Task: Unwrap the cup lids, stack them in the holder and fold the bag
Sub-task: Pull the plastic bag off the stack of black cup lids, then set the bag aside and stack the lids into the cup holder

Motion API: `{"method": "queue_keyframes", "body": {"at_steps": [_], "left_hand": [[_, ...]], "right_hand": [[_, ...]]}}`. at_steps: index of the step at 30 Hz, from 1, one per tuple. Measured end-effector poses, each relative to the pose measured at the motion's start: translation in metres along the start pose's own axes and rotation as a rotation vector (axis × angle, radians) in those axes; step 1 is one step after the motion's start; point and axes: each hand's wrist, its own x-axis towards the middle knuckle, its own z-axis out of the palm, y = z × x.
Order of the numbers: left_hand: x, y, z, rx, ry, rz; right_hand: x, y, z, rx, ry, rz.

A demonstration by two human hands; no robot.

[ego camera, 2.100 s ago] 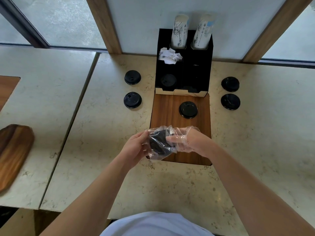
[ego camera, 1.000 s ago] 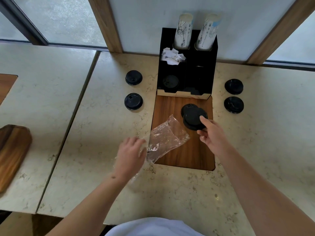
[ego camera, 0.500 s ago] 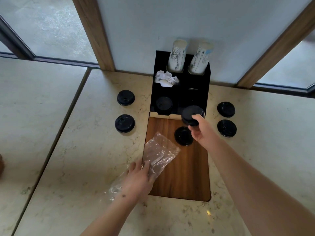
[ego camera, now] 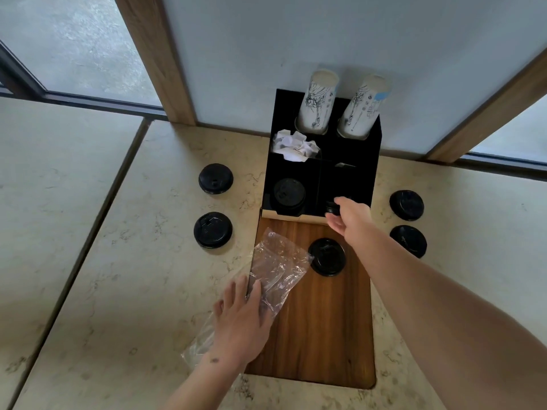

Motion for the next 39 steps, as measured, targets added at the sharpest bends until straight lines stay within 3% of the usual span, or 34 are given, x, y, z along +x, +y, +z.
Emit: {"method": "queue_keyframes", "body": {"at_steps": [10,14,17,21,24,27,29,33,36,39], "left_hand": [[0.004,0.003,-0.008,0.003,0.051,-0.020],[0.004,0.004,-0.007,0.003,0.074,-0.023],[0.003,0.004,-0.005,0.022,0.081,-0.021],[-0.002,0.003,-0.001,0.006,0.104,-0.010],[-0.007,-0.001,0.000,-0.020,0.123,-0.007],[-0.020,-0.008,-0.001,-0.024,0.138,0.029],[-0.032,-0.014,-0.003,-0.050,0.132,0.041],[-0.052,-0.032,-0.010,-0.200,0.187,-0.155],[-0.065,-0.052,-0.014,-0.320,0.279,-0.389],[-0.084,-0.074,-0.012,-0.497,0.187,-0.577]], "right_hand": [[0.001,0.001,0.023,0.036,0.059,0.121],[-0.007,-0.008,0.019,-0.081,0.003,0.109],[-0.010,-0.009,0.009,-0.417,-0.031,-0.018],[0.000,-0.016,0.005,-0.934,0.077,-0.448],[0.013,-0.019,0.007,-1.220,-0.009,-0.701],[0.025,-0.019,0.007,-1.525,-0.147,-0.732],[0.027,-0.019,0.005,-1.529,-0.139,-0.726],[-0.008,0.010,-0.005,-0.956,0.112,-0.935],[-0.045,0.060,-0.006,-1.069,-0.032,-1.009],[-0.066,0.104,0.000,-1.337,-0.210,-0.735]]}}
